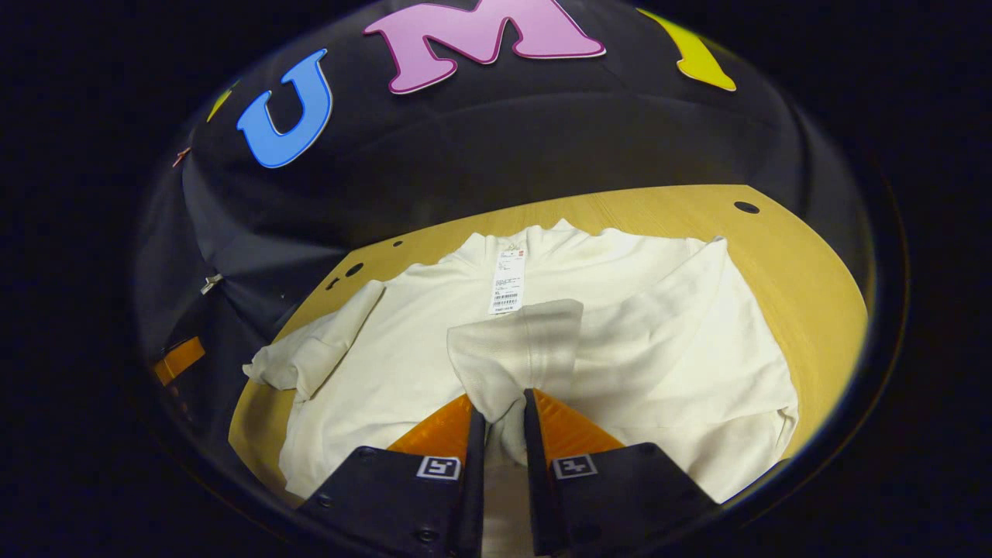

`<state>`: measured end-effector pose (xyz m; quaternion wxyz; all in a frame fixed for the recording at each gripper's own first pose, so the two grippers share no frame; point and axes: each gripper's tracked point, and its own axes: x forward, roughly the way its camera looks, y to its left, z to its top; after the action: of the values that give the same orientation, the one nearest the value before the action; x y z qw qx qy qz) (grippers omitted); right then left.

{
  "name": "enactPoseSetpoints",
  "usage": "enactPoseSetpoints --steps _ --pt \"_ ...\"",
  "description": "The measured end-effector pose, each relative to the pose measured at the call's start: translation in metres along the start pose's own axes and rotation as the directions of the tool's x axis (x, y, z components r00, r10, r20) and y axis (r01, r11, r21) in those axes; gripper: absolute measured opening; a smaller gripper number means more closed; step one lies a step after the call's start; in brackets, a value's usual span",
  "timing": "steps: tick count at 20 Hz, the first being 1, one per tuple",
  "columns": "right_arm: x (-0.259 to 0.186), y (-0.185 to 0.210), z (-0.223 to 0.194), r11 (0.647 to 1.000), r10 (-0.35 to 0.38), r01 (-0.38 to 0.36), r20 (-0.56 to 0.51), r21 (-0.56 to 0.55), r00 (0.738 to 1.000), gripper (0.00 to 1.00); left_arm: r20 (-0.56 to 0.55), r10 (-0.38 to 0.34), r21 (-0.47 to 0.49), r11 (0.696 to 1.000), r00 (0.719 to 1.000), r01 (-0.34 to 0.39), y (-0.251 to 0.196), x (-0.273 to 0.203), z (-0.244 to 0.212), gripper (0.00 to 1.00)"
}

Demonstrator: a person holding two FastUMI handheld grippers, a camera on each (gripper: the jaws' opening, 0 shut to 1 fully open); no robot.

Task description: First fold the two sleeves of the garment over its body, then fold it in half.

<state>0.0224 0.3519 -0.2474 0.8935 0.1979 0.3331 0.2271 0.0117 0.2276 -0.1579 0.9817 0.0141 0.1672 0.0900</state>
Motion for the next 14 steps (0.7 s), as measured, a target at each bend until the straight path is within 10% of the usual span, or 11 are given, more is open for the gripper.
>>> enactPoseSetpoints --steps 7,10,14 --pt "-0.031 -0.009 0.014 0.999 -0.032 0.032 0.015 0.003 0.999 0.62 -0.049 0.089 -0.027 0.996 0.995 -0.09 0.038 0.034 -0.023 0.98" --pt "-0.058 -0.02 0.027 0.998 -0.067 0.066 0.048 0.016 0.997 0.5 -0.065 0.178 -0.032 0.983 0.982 -0.181 0.068 0.053 -0.034 0.98" --pt "-0.093 -0.041 0.036 0.994 -0.108 0.106 0.066 0.029 0.992 0.64 -0.108 0.261 0.0 0.965 0.959 -0.263 0.101 0.078 -0.053 0.98"
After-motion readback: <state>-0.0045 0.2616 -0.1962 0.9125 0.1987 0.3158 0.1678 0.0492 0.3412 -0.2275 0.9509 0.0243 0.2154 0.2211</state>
